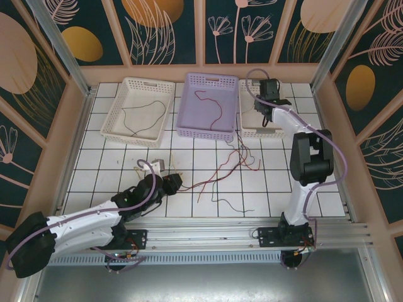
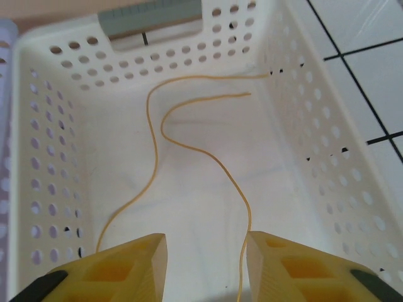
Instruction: Untangle the cables
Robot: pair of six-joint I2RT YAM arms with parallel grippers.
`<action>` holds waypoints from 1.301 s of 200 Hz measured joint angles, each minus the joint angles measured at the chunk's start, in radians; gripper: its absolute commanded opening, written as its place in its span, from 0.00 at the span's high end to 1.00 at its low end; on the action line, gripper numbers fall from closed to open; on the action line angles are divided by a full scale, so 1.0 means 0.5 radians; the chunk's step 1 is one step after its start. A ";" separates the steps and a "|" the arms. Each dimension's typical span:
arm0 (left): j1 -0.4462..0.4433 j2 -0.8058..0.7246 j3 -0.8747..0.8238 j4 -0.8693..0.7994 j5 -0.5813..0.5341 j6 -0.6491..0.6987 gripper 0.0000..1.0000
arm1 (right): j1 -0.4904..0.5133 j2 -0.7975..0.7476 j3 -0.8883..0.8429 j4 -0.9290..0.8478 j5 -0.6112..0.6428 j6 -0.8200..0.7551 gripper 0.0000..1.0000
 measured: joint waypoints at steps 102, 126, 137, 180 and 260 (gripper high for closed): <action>0.000 -0.554 0.098 -0.446 -0.161 0.056 0.16 | 0.529 -0.825 -0.657 0.180 -0.494 0.027 0.51; 0.000 -0.696 0.259 -0.694 -0.285 0.108 0.05 | 0.743 -0.962 -0.897 0.270 -0.703 0.027 0.48; 0.000 -0.748 0.340 -0.829 -0.361 0.130 0.01 | 0.864 -1.003 -0.995 0.319 -0.793 0.031 0.46; 0.000 -1.021 0.624 -1.364 -0.713 0.172 0.02 | 1.455 -1.096 -1.304 0.568 -0.892 0.065 0.28; 0.000 -1.016 1.022 -1.888 -1.260 0.275 0.01 | 1.915 -0.662 -1.240 0.787 -0.539 0.143 0.15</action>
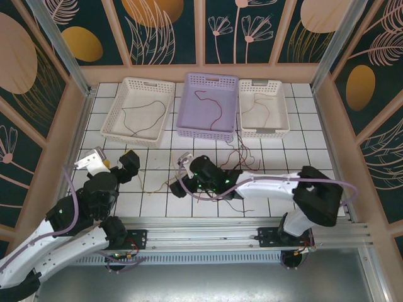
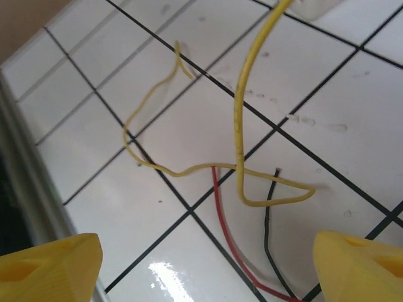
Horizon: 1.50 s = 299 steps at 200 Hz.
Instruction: Untangle the cables
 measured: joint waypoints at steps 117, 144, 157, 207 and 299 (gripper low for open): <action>0.000 -0.054 -0.024 -0.051 -0.095 0.051 0.01 | -0.022 0.401 0.269 -0.002 0.360 0.085 0.84; 0.000 -0.043 -0.027 -0.051 -0.095 0.059 0.01 | -0.035 0.407 0.271 -0.013 0.369 0.103 1.00; 0.000 -0.043 -0.027 -0.051 -0.095 0.060 0.02 | -0.043 0.407 0.271 -0.017 0.376 0.100 1.00; 0.000 -0.038 -0.027 -0.051 -0.094 0.075 0.01 | -0.139 0.118 0.215 -0.054 0.392 0.115 1.00; 0.000 0.004 -0.028 -0.050 -0.073 0.095 0.01 | -0.568 -0.754 0.231 -0.261 0.484 0.093 1.00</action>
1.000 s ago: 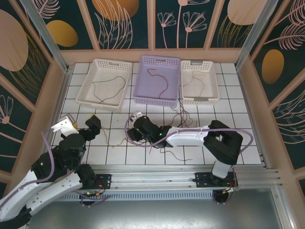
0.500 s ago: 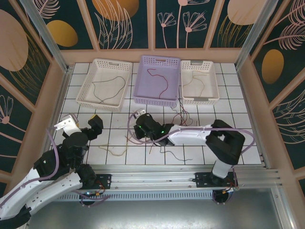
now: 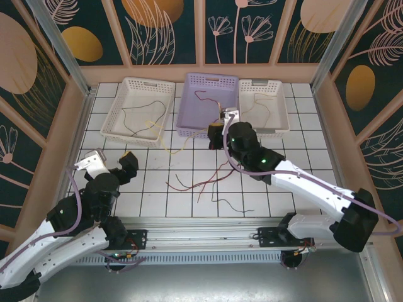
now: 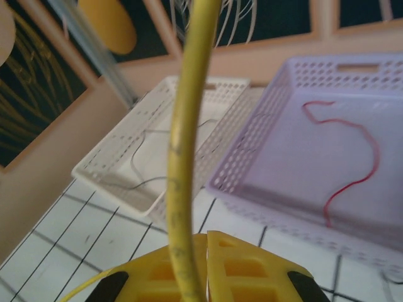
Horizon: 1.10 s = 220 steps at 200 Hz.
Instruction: Untangle the cables
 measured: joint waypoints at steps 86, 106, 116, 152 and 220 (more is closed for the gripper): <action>0.000 0.048 0.000 0.008 0.029 0.002 0.02 | -0.703 -0.318 0.065 -0.374 0.433 -0.108 1.00; 0.000 0.067 -0.002 0.015 0.030 0.002 0.02 | -0.842 -0.291 0.065 -0.390 0.510 -0.137 1.00; 0.000 0.074 -0.008 0.016 0.030 0.002 0.01 | -0.909 -0.267 0.065 -0.394 0.541 -0.137 1.00; 0.000 0.108 -0.019 0.021 0.032 0.002 0.02 | -1.141 -0.116 0.066 -0.418 0.651 -0.050 1.00; 0.000 0.160 -0.066 0.089 0.055 0.002 0.02 | -1.218 0.406 0.104 -0.472 0.889 0.113 1.00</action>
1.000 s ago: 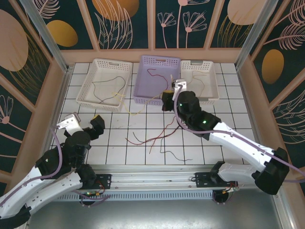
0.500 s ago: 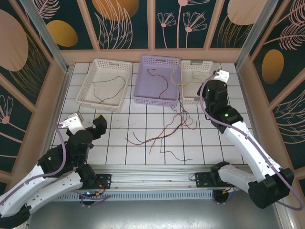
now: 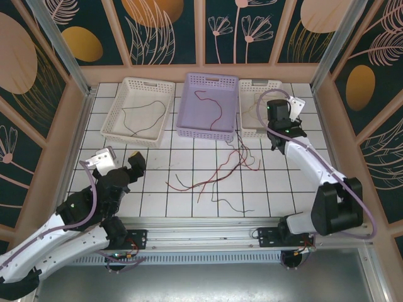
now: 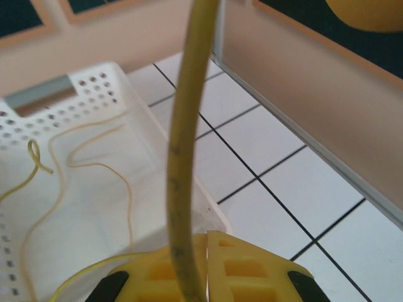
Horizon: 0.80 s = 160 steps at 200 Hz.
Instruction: Untangle the cables
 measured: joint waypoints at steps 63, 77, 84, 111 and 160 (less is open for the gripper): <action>0.000 -0.067 -0.060 0.029 0.082 -0.017 0.01 | -0.064 0.366 0.198 -0.010 0.027 0.013 1.00; 0.000 -0.078 -0.060 0.035 0.086 -0.017 0.02 | -0.051 0.474 0.266 -0.012 0.026 0.013 1.00; 0.000 -0.076 -0.060 0.039 0.091 -0.017 0.02 | -0.043 0.534 0.307 -0.020 0.026 0.012 1.00; 0.000 -0.062 -0.066 0.053 0.111 -0.017 0.01 | -0.005 0.724 0.426 -0.047 0.012 0.009 1.00; 0.000 -0.050 -0.079 0.076 0.135 -0.016 0.01 | 0.017 0.974 0.588 -0.137 -0.066 0.000 1.00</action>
